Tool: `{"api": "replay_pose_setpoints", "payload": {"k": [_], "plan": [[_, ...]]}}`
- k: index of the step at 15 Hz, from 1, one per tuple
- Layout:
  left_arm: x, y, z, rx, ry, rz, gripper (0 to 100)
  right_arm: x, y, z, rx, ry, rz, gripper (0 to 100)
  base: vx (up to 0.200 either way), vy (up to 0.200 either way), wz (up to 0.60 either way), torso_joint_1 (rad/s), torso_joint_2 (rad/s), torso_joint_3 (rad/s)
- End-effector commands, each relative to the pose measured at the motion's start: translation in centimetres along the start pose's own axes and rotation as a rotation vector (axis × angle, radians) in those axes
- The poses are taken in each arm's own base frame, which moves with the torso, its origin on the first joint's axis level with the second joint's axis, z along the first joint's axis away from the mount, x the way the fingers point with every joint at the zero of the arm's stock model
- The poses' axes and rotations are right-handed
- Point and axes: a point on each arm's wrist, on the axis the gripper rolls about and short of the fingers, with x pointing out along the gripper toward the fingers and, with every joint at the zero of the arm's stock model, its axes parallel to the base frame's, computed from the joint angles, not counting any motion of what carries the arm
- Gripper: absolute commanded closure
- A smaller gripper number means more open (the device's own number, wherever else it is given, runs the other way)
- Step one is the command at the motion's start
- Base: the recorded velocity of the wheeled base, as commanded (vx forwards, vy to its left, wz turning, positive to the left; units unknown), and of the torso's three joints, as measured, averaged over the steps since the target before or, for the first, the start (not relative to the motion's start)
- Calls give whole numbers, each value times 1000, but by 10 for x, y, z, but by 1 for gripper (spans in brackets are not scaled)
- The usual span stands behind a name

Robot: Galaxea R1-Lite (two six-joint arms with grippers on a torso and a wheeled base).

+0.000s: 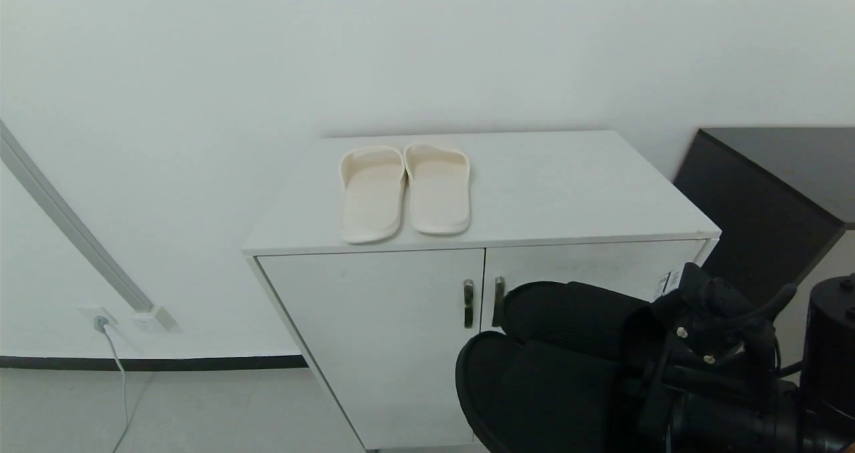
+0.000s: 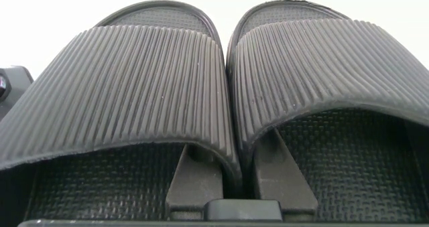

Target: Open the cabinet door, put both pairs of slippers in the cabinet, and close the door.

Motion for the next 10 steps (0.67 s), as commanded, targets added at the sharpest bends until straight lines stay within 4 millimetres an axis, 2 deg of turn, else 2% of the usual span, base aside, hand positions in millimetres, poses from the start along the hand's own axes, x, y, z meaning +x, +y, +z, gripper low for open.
{"api": "replay_pose_setpoints", "payload": {"k": [1,10], "plan": [[0,0,0,0,0,1,0,1,1,-2,-1,7,5,100,0,0,0,-212,525,320],[0,0,0,0,0,1,0,4,4,-7,-5,18,17,100,0,0,0,-175,497,320]]}}
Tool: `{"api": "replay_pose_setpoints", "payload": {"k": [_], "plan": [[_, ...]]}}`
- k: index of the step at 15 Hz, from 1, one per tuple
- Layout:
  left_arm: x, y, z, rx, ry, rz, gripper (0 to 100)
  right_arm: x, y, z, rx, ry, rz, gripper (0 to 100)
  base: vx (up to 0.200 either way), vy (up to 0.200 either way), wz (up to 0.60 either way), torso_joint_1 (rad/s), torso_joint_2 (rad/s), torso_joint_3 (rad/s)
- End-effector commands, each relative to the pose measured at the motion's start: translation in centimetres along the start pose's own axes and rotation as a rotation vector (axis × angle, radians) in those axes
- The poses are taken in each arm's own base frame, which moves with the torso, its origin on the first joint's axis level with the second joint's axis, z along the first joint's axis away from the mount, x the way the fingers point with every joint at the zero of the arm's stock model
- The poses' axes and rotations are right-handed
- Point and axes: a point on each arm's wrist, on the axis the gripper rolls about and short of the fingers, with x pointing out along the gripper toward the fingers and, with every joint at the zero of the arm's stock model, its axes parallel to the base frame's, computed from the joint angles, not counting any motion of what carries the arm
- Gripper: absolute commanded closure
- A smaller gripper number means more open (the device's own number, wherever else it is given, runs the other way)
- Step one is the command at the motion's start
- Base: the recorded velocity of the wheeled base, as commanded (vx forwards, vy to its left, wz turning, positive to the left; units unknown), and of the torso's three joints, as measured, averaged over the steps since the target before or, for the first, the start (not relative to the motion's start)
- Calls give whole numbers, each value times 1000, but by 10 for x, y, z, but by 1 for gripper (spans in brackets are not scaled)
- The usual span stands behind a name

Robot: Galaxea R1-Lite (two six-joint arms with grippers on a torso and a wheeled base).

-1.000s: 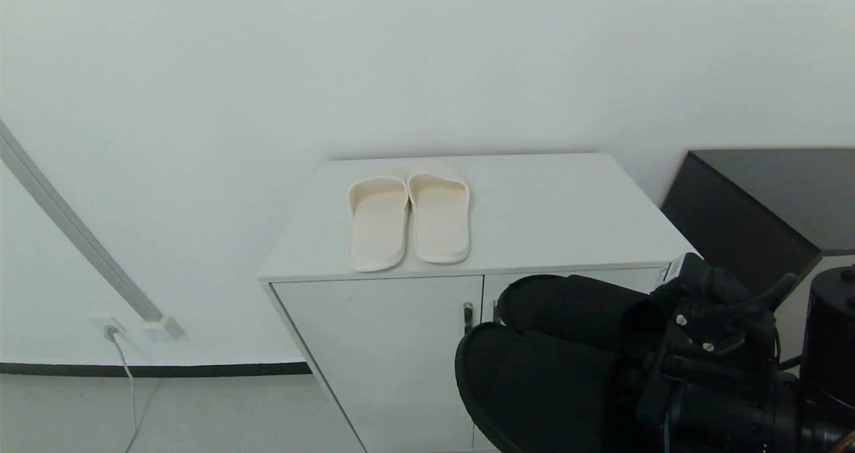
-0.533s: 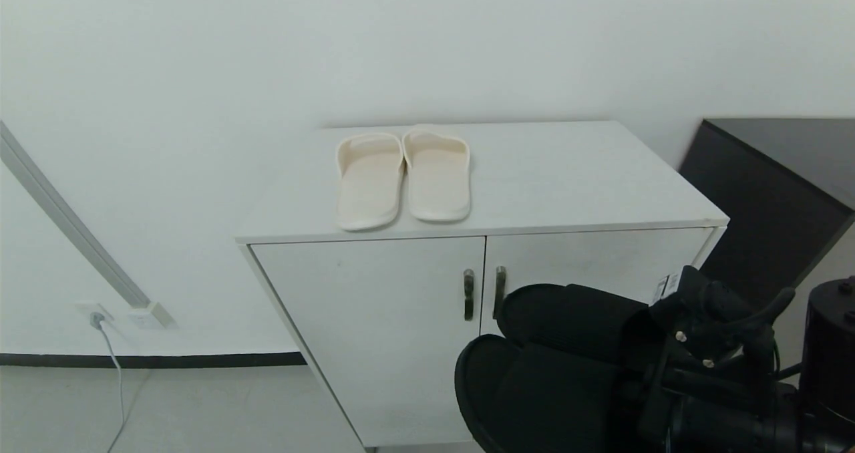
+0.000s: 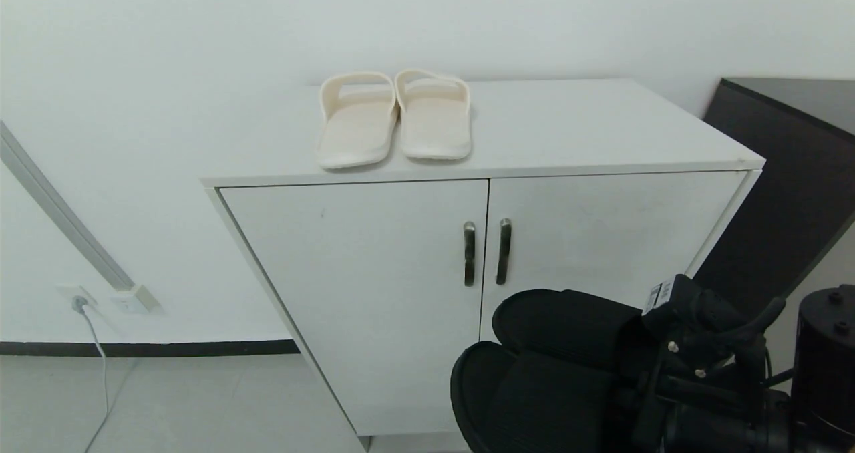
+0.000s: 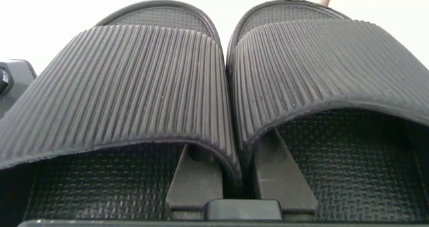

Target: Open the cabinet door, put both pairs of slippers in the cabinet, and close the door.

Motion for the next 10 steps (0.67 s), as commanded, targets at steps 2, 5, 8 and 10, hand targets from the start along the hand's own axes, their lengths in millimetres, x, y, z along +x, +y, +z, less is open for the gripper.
{"api": "replay_pose_setpoints", "payload": {"k": [2,5,8,10], "plan": [[0,0,0,0,-1,1,0,1,0,-4,-2,16,1,100,0,0,0,-137,466,337],[0,0,0,0,-1,1,0,0,0,-6,-14,8,3,100,0,0,0,-116,461,351],[0,0,0,1,0,-1,0,3,0,-10,-14,22,2,100,0,0,0,-80,452,372],[0,0,0,1,0,-1,0,5,0,-12,-14,24,3,100,0,0,0,-44,449,386]]}}
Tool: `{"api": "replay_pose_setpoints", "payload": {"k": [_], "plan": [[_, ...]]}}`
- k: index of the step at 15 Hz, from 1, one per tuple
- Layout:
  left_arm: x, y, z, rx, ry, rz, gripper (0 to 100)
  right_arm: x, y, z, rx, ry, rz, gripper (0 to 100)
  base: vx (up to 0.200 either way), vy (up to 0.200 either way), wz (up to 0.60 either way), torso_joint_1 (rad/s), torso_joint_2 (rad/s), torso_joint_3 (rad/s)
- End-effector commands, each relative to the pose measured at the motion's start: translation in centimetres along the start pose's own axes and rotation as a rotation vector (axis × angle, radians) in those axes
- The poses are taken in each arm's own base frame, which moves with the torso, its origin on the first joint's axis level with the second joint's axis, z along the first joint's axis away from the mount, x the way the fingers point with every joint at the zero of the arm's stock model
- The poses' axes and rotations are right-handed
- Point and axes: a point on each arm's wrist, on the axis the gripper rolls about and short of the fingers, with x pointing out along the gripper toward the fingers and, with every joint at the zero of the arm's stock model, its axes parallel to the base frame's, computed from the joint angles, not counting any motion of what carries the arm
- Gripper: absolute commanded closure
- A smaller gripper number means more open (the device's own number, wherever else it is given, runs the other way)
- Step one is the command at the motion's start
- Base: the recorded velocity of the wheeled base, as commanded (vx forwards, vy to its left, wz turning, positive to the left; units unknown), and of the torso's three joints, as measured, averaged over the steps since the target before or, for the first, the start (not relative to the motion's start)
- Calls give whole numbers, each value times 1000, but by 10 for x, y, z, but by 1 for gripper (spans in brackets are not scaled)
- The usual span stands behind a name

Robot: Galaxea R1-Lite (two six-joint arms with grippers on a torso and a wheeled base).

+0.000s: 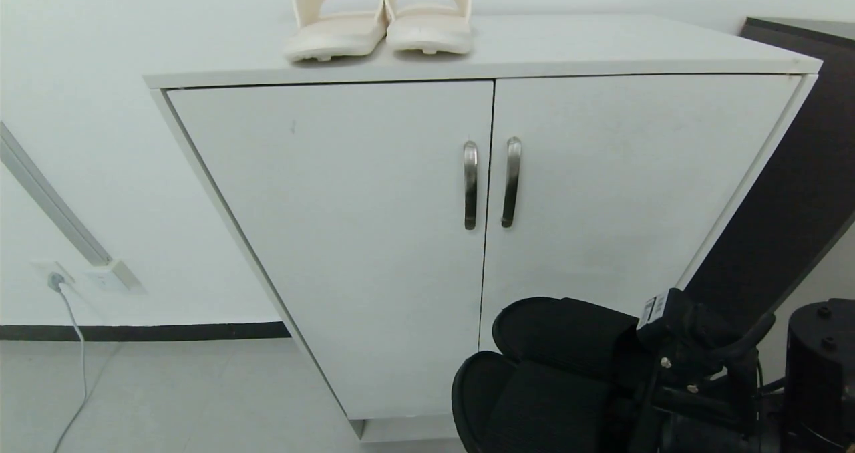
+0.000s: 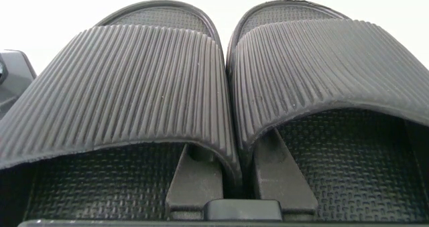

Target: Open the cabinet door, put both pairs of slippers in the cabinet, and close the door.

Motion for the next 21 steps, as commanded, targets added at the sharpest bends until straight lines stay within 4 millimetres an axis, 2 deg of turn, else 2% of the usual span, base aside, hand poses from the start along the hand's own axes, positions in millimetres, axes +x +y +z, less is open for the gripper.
{"api": "replay_pose_setpoints", "payload": {"k": [1,7,8,9,10,15,16,18,21], "plan": [[0,0,0,0,0,0,0,2,0,-2,0,6,1,100,0,0,0,-27,437,408],[3,0,2,-1,32,6,0,1,0,-4,-8,-8,0,100,0,0,0,-2,114,102],[1,-1,12,-9,3,1,0,1,0,-3,-9,-11,-1,100,0,0,0,0,0,0],[-3,-3,35,-35,-30,-9,0,0,0,-2,-10,-15,-6,100,0,0,0,0,0,0],[0,-4,47,-43,-2,-21,0,0,0,-4,-15,-11,-6,100,0,0,0,0,0,0],[41,-13,78,-54,157,-206,0,1,2,-6,-36,-3,6,100,0,0,0,0,0,0],[58,-15,86,-56,188,-259,0,1,2,-6,-33,-5,6,100,0,0,0,0,0,0],[75,-18,91,-53,216,-322,0,1,2,-6,-33,-5,6,100,0,0,0,0,0,0],[101,-29,107,-50,235,-527,0,0,2,-5,-33,-9,4,100,0,0,0,0,0,0]]}}
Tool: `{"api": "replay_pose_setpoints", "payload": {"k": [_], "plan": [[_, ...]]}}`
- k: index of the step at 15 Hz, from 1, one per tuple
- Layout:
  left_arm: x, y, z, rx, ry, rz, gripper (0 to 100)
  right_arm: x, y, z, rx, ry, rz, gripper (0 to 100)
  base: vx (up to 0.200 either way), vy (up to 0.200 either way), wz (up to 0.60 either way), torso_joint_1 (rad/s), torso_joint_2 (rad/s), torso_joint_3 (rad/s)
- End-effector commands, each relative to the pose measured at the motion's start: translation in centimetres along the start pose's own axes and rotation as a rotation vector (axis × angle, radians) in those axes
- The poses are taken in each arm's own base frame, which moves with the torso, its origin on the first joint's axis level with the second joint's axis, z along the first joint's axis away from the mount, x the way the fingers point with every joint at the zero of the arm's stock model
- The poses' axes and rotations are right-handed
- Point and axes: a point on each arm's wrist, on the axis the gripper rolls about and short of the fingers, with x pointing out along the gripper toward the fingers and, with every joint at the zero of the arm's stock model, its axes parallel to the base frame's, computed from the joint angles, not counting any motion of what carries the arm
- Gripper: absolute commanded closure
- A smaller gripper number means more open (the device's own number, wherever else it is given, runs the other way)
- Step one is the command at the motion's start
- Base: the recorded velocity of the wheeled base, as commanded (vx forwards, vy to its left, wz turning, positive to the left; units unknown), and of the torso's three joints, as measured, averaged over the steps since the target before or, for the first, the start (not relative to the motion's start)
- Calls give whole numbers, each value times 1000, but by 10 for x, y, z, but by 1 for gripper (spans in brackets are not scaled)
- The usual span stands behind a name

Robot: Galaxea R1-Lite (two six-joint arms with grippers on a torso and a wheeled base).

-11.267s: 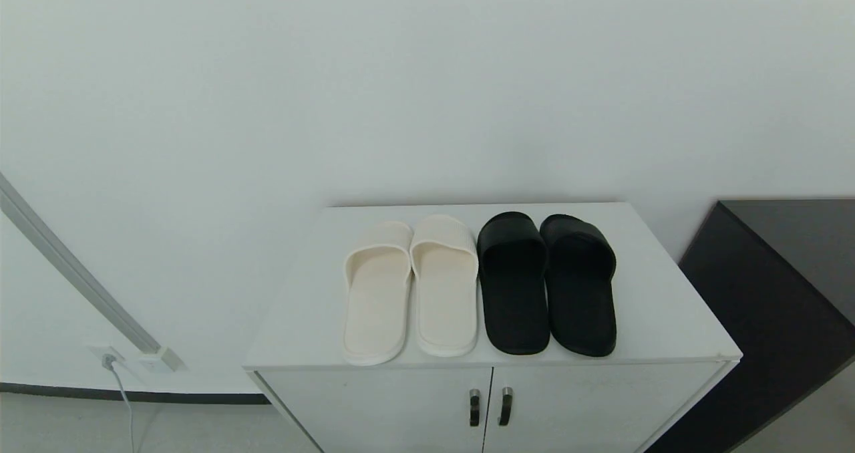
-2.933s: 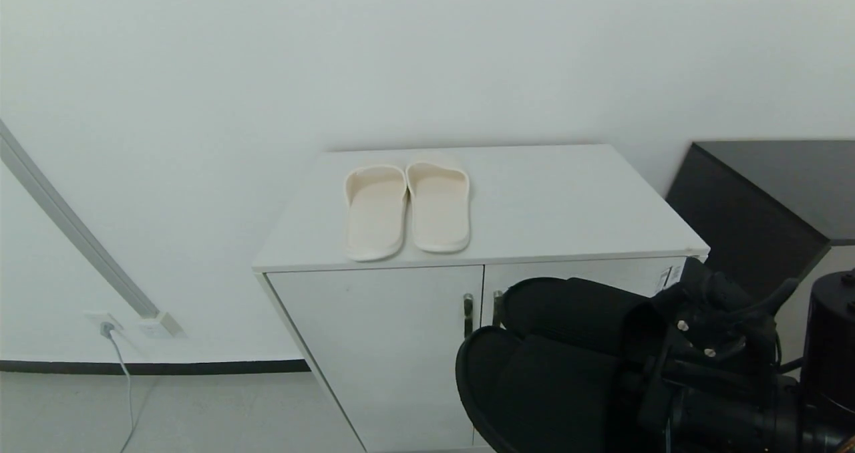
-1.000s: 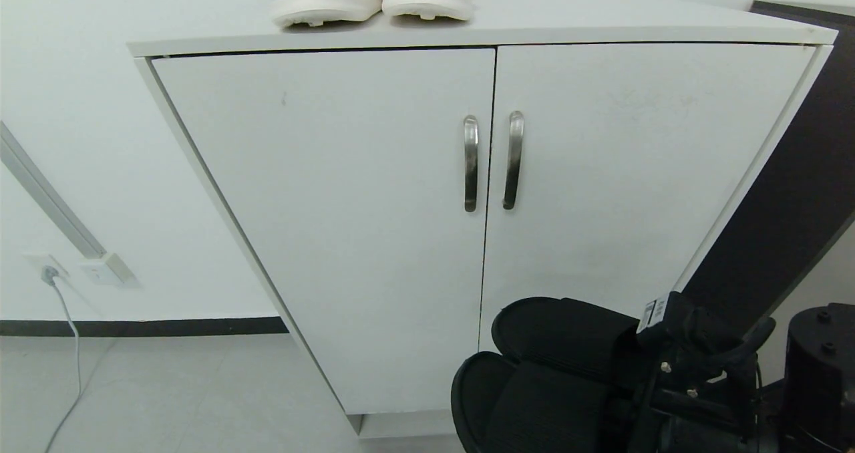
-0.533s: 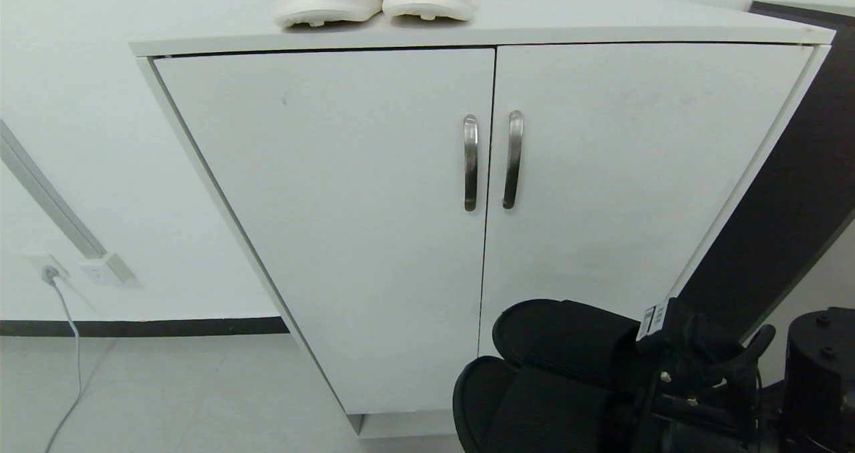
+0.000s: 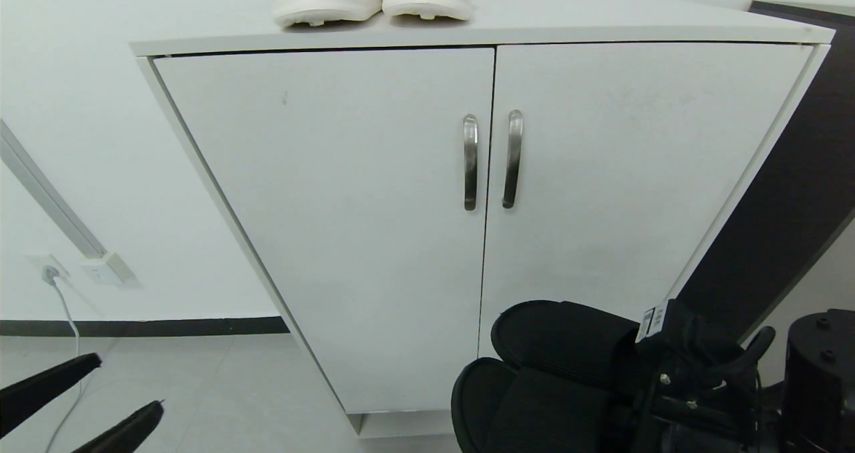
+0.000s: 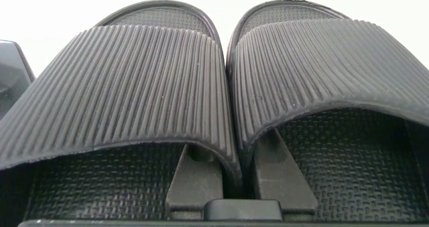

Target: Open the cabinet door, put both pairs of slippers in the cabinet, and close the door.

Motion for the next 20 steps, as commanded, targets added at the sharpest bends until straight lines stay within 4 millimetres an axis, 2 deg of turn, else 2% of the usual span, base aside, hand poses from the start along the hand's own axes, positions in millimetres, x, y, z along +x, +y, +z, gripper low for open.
{"api": "replay_pose_setpoints", "payload": {"k": [1,3,6,11,15,20], "plan": [[33,2,19,-14,83,-113,0,0,0,0,0,-2,0,100,0,0,0,0,0,0],[55,-7,40,5,97,-210,0,0,0,0,2,-1,0,100,0,0,0,0,0,0],[82,-25,59,19,116,-322,0,0,0,0,3,-2,0,100,0,0,0,0,0,0],[121,-54,76,33,150,-465,0,0,0,-1,3,2,0,100,0,0,0,0,0,0],[145,-82,93,-53,114,-576,0,-1,0,0,3,1,0,100,0,0,0,0,0,0],[184,-109,101,-55,72,-600,0,-2,0,-2,2,4,0,100,0,0,0,0,0,0]]}}
